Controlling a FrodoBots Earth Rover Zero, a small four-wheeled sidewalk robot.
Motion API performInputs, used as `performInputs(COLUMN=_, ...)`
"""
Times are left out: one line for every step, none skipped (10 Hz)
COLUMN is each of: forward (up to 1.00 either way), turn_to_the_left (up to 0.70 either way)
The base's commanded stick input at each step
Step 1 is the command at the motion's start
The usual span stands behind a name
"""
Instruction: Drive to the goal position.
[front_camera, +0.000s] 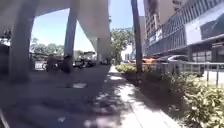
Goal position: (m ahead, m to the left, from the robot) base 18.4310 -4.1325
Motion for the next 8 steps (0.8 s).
performInputs(forward=0.7, turn_to_the_left=0.0)
performInputs(forward=0.7, turn_to_the_left=0.0)
performInputs(forward=0.7, turn_to_the_left=0.0)
performInputs(forward=0.7, turn_to_the_left=0.0)
performInputs(forward=0.7, turn_to_the_left=0.0)
performInputs(forward=0.7, turn_to_the_left=0.0)
performInputs(forward=0.7, turn_to_the_left=0.0)
performInputs(forward=0.7, turn_to_the_left=0.0)
